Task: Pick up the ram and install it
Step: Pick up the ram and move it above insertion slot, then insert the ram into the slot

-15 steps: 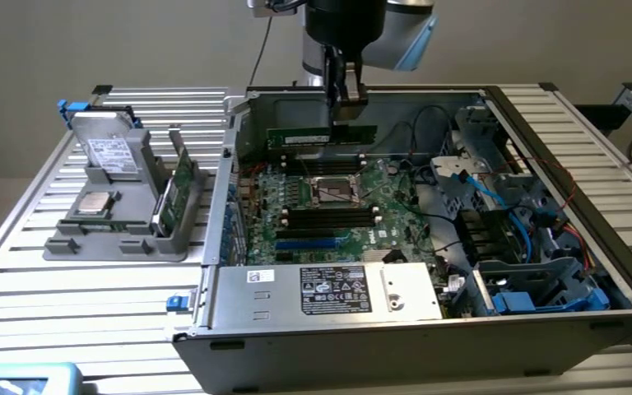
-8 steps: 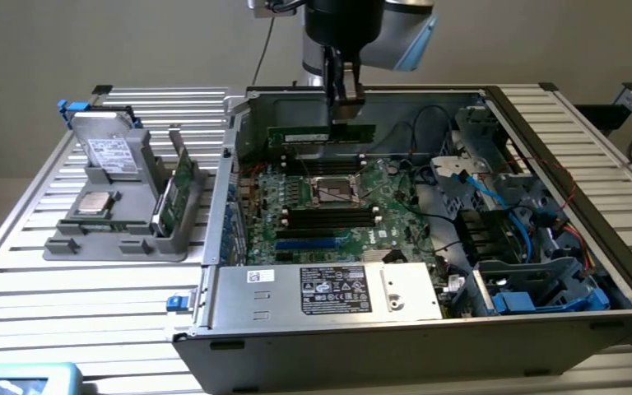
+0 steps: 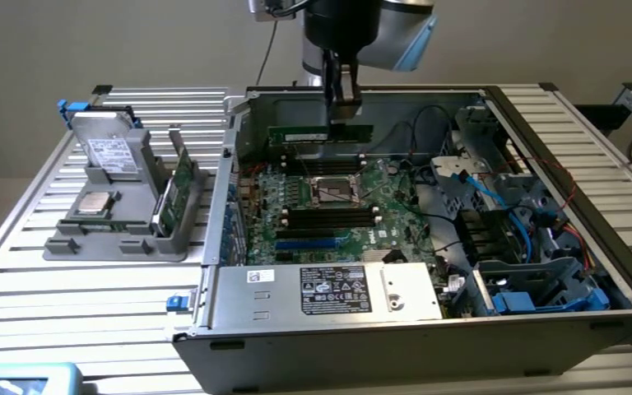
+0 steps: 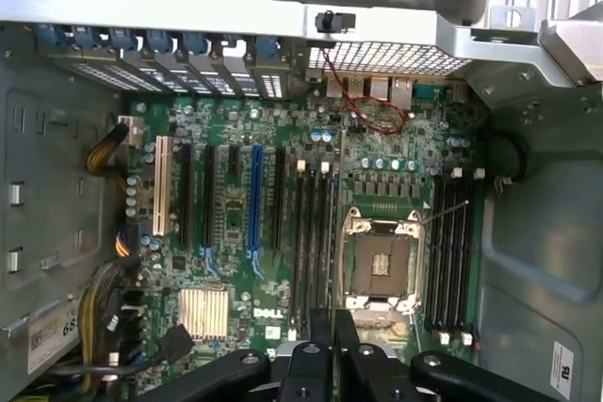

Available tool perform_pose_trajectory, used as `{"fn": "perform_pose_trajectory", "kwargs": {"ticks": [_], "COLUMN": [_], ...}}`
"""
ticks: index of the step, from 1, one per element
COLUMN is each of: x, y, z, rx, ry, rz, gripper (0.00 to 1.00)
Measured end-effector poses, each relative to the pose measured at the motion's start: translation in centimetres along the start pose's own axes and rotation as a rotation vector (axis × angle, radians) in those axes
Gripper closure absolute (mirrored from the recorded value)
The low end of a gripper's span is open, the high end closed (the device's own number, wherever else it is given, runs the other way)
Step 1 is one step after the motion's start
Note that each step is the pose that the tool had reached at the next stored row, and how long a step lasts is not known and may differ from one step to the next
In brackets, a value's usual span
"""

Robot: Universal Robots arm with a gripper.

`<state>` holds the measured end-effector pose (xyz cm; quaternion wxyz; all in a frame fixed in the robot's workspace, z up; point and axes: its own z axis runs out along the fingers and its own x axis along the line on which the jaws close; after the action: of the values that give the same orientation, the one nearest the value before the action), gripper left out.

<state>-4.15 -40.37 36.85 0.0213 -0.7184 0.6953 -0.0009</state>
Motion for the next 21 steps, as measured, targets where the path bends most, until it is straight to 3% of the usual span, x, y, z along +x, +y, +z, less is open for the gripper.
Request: {"fn": "perform_pose_trajectory", "kwargs": {"ticks": [9,11,16,21], "x": [-0.9,-1.1,-1.4,-1.4], "y": [-0.27,-0.32,-0.41,-0.53], "z": [1.46,1.64,1.93,2.15], "rx": [0.0001,0.0000,0.0001,0.0004], "ry": [0.0031,0.0087,0.0328,0.0313], "rz": [0.008,0.008,0.007,0.008], "gripper": [0.86,0.86,0.86,0.86]}}
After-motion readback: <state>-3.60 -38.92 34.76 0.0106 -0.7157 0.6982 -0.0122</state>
